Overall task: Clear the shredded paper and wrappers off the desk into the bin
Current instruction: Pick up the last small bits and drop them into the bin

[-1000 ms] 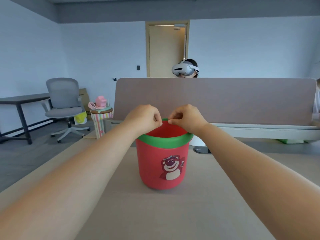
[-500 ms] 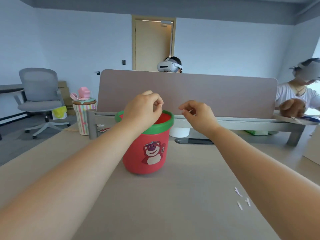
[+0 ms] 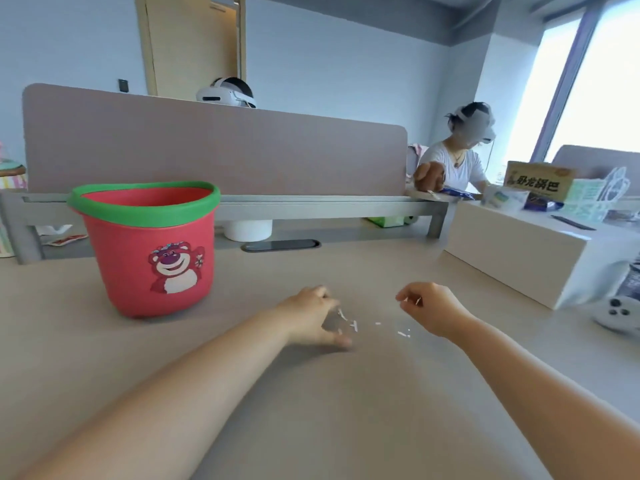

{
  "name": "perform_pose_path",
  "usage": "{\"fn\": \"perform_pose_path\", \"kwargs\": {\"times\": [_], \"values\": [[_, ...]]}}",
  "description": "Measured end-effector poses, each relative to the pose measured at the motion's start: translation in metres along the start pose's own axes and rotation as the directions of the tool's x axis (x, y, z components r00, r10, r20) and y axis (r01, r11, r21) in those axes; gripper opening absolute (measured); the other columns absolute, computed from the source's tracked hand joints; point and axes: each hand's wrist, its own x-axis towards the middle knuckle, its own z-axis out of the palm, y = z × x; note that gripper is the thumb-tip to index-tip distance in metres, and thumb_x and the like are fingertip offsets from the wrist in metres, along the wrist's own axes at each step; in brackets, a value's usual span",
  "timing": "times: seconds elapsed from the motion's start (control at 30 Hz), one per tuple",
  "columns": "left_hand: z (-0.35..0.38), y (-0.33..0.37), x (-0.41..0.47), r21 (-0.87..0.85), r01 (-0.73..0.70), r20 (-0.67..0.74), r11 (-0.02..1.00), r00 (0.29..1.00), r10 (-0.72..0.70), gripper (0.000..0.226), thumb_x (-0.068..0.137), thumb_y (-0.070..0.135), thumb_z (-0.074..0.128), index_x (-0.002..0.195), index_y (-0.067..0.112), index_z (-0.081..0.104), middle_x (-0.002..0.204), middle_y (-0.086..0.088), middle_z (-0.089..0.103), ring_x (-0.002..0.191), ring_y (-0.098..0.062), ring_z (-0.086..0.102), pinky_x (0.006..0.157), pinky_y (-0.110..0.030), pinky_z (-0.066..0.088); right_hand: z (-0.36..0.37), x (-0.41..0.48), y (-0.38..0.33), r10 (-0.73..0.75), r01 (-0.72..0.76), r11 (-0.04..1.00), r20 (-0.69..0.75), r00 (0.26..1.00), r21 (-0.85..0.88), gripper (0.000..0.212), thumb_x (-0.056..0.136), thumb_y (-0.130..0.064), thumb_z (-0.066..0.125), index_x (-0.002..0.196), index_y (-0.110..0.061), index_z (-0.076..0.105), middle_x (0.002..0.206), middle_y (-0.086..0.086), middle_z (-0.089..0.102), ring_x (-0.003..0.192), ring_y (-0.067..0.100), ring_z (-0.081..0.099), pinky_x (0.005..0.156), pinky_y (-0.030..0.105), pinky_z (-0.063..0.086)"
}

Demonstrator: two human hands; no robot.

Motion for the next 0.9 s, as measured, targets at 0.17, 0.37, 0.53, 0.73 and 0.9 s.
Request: {"fn": "perform_pose_path", "kwargs": {"times": [0.17,0.37,0.53,0.73,0.9], "values": [[0.012,0.009,0.022,-0.076,0.035,-0.031,0.996,0.999,-0.037,0.064,0.076,0.058,0.061,0.126,0.019,0.053,0.125,-0.007,0.043,0.121,-0.022,0.041,0.102,-0.031,0.037,0.004,-0.02,0.031,0.1,-0.099,0.995,0.025,0.995,-0.019,0.017,0.085,-0.016,0.059,0.1,-0.013,0.067,0.097,0.004,0.061,0.083,0.017,0.053,0.077,0.021,0.039],[0.027,0.025,0.025,-0.21,-0.059,-0.203,0.976,0.979,0.016,0.029,0.086,0.033,0.061,0.107,0.013,0.067,0.108,-0.006,0.056,0.101,-0.021,0.058,0.091,-0.032,0.046,0.017,-0.028,0.018,-0.059,0.06,0.997,-0.038,0.998,0.039,0.013,0.082,-0.011,0.062,0.087,-0.012,0.073,0.087,0.001,0.062,0.081,0.016,0.057,0.071,0.014,0.037],[0.024,0.025,0.022,-0.21,-0.106,-0.232,0.972,0.971,0.056,0.019,0.086,0.025,0.061,0.101,0.015,0.069,0.105,-0.002,0.061,0.098,-0.019,0.06,0.088,-0.028,0.046,0.013,-0.034,0.022,-0.053,0.061,0.986,-0.059,0.997,0.155,0.016,0.084,-0.009,0.06,0.093,-0.014,0.072,0.087,-0.007,0.063,0.075,0.006,0.054,0.066,0.002,0.036],[0.019,0.014,0.017,-0.189,-0.049,-0.195,0.981,0.981,0.011,0.039,0.085,0.04,0.06,0.115,0.015,0.063,0.111,-0.001,0.055,0.1,-0.016,0.061,0.092,-0.03,0.046,0.014,-0.036,0.023,0.015,-0.013,0.996,-0.019,1.0,0.086,0.022,0.076,-0.032,0.071,0.09,-0.015,0.068,0.09,-0.001,0.059,0.083,0.014,0.055,0.075,0.02,0.039],[0.022,0.018,0.021,-0.204,-0.066,-0.227,0.977,0.974,0.018,0.021,0.085,0.032,0.063,0.096,0.017,0.069,0.098,0.0,0.057,0.091,-0.015,0.058,0.086,-0.03,0.047,0.023,-0.028,0.011,-0.013,0.015,0.997,-0.024,1.0,0.073,0.021,0.075,-0.03,0.072,0.087,-0.012,0.068,0.086,-0.001,0.058,0.078,0.013,0.052,0.073,0.023,0.041]]}}
